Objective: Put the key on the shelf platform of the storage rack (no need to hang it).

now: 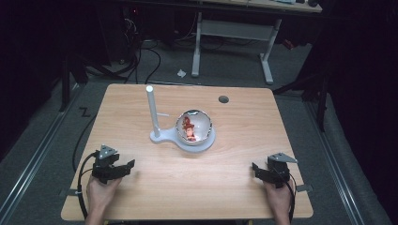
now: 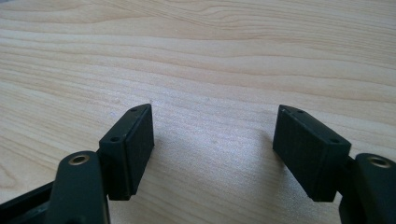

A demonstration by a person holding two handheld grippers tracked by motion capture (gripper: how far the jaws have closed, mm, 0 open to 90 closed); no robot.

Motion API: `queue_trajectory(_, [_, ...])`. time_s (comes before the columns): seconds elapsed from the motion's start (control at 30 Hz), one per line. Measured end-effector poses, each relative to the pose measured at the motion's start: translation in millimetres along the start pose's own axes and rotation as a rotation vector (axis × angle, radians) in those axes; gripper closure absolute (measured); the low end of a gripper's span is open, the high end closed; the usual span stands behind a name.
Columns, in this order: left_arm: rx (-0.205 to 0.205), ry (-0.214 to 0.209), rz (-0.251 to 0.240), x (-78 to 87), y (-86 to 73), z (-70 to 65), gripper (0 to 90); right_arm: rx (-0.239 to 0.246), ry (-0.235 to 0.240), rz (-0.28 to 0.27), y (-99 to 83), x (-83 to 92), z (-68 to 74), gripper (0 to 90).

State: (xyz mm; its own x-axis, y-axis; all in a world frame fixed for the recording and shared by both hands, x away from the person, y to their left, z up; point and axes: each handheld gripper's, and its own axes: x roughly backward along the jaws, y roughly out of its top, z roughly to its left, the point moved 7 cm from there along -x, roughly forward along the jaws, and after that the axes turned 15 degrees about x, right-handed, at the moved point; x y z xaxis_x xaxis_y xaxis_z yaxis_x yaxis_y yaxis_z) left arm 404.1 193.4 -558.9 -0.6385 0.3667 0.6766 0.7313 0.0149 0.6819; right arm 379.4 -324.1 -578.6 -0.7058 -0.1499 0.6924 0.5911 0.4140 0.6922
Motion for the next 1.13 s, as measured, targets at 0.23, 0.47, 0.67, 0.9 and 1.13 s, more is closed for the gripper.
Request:
queue_trajectory(0.23, [-0.021, 0.04, 0.014, -11.2, -6.9, 1.5, 31.1, 0.0, 0.0, 0.0, 0.0, 0.0, 0.0, 29.4])
queue_trajectory(0.47, [-0.027, 0.082, -0.007, -19.3, -12.4, 4.9, 31.3, 0.0, 0.0, 0.0, 0.0, 0.0, 0.1, 29.4])
queue_trajectory(0.67, [-0.021, 0.09, -0.037, -21.4, -12.4, 4.9, 30.7, 0.0, 0.0, 0.0, 0.0, 0.0, 0.0, 29.4])
queue_trajectory(0.9, [-0.021, 0.092, -0.04, -21.1, -13.7, 4.4, 28.6, -0.001, 0.0, 0.0, -0.1, 0.0, 0.2, 29.4])
queue_trajectory(1.13, [-0.021, 0.087, -0.037, -21.5, -14.1, 3.7, 26.0, 0.0, 0.0, 0.0, 0.0, 0.0, 0.2, 29.4])
